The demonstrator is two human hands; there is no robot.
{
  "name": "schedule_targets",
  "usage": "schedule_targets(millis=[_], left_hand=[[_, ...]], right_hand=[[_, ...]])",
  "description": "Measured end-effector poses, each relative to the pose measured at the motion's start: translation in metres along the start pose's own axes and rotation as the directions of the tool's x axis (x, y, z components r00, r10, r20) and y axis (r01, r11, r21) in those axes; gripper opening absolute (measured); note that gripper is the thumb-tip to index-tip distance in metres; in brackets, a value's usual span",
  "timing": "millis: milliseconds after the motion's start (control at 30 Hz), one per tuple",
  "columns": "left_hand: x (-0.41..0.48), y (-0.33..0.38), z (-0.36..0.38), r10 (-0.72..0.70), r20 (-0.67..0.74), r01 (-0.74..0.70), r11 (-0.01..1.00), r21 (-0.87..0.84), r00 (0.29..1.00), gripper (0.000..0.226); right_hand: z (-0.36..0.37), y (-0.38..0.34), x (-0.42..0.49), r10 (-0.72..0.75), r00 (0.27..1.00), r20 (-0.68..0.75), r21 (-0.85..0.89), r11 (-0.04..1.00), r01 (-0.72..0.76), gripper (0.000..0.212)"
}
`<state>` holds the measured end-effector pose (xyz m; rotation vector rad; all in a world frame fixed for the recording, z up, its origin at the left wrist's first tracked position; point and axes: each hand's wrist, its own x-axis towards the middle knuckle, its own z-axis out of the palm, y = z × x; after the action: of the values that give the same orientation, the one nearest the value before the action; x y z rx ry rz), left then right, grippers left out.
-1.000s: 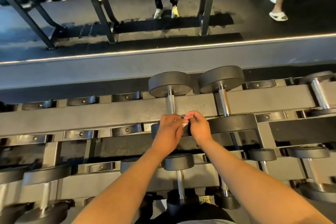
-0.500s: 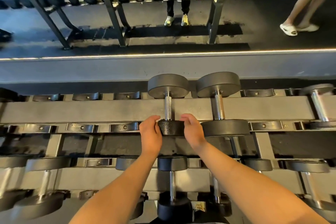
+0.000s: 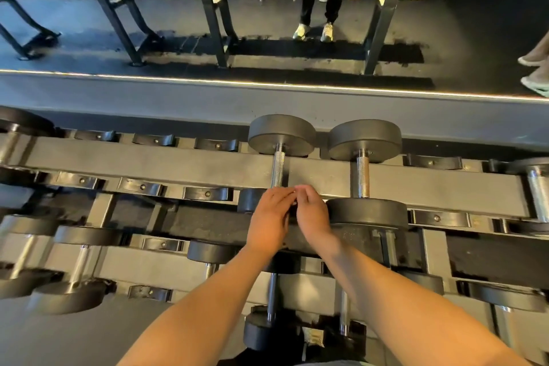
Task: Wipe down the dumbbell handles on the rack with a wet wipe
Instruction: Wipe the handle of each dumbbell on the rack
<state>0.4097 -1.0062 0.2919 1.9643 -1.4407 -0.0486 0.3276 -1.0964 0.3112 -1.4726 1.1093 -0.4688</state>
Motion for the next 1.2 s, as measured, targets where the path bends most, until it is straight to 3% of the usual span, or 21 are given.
schedule_targets(millis=[67, 100, 200, 233, 267, 333, 467, 567, 667, 733, 800, 967, 1133, 1200], left_hand=[[-0.008, -0.009, -0.010, -0.237, -0.102, 0.232, 0.971, -0.057, 0.966, 0.040], [-0.012, -0.015, -0.013, -0.388, -0.144, 0.375, 0.920, -0.112, 0.910, 0.037], [-0.018, -0.033, -0.020, -0.784, -0.118, 0.725, 0.611, -0.317, 0.609, 0.037], [-0.018, -0.036, -0.021, -0.842, -0.074, 0.773, 0.522, -0.361, 0.535, 0.039], [-0.019, -0.037, -0.021, -0.861, -0.047, 0.789, 0.484, -0.379, 0.506, 0.040], [-0.018, -0.029, -0.020, -0.838, -0.069, 0.768, 0.527, -0.366, 0.542, 0.039], [-0.019, 0.005, -0.009, -0.650, -0.172, 0.597, 0.753, -0.278, 0.740, 0.038], [-0.018, 0.020, 0.004, -0.455, -0.116, 0.444, 0.889, -0.108, 0.883, 0.050], [-0.011, 0.029, 0.016, -0.242, 0.003, 0.240, 0.962, 0.133, 0.970, 0.058], [-0.006, 0.039, 0.024, -0.178, 0.173, 0.122, 0.949, 0.290, 0.969, 0.062], [-0.001, 0.049, 0.033, -0.203, 0.294, 0.075, 0.915, 0.396, 0.934, 0.066], [0.003, 0.051, 0.034, -0.210, 0.401, -0.013, 0.873, 0.487, 0.891, 0.071], [-0.011, 0.028, 0.018, -0.026, 0.256, -0.062, 0.942, 0.329, 0.966, 0.065], [-0.016, 0.018, 0.010, -0.036, 0.137, -0.007, 0.952, 0.304, 0.990, 0.061]], right_hand=[[0.004, 0.003, 0.001, -0.043, 0.999, -0.011, -0.082, 0.996, 0.042, 0.029], [0.005, 0.004, 0.002, -0.063, 0.998, -0.018, -0.119, 0.991, 0.061, 0.029], [0.005, 0.006, 0.003, -0.080, 0.997, 0.001, -0.176, 0.981, 0.079, 0.031], [0.003, 0.006, 0.003, -0.078, 0.997, 0.005, -0.181, 0.980, 0.078, 0.031], [0.001, 0.006, 0.002, -0.078, 0.997, 0.007, -0.187, 0.979, 0.078, 0.032], [-0.003, 0.007, 0.002, -0.078, 0.997, 0.009, -0.184, 0.980, 0.078, 0.032], [-0.010, 0.009, -0.002, -0.085, 0.996, -0.002, -0.129, 0.988, 0.084, 0.032], [-0.015, 0.011, -0.004, -0.017, 1.000, -0.012, -0.039, 0.999, 0.017, 0.031], [-0.020, 0.016, -0.005, 0.077, 0.997, 0.026, 0.088, 0.993, -0.079, 0.029], [-0.023, 0.022, -0.004, 0.130, 0.990, 0.051, 0.150, 0.979, -0.136, 0.028], [-0.028, 0.022, -0.005, 0.196, 0.979, 0.057, 0.190, 0.961, -0.203, 0.030], [-0.038, 0.011, -0.008, 0.262, 0.963, 0.058, 0.103, 0.958, -0.266, 0.042], [-0.027, 0.011, -0.008, 0.243, 0.967, 0.081, 0.103, 0.963, -0.251, 0.026], [-0.020, 0.010, -0.010, 0.219, 0.971, 0.097, 0.076, 0.971, -0.227, 0.023]])
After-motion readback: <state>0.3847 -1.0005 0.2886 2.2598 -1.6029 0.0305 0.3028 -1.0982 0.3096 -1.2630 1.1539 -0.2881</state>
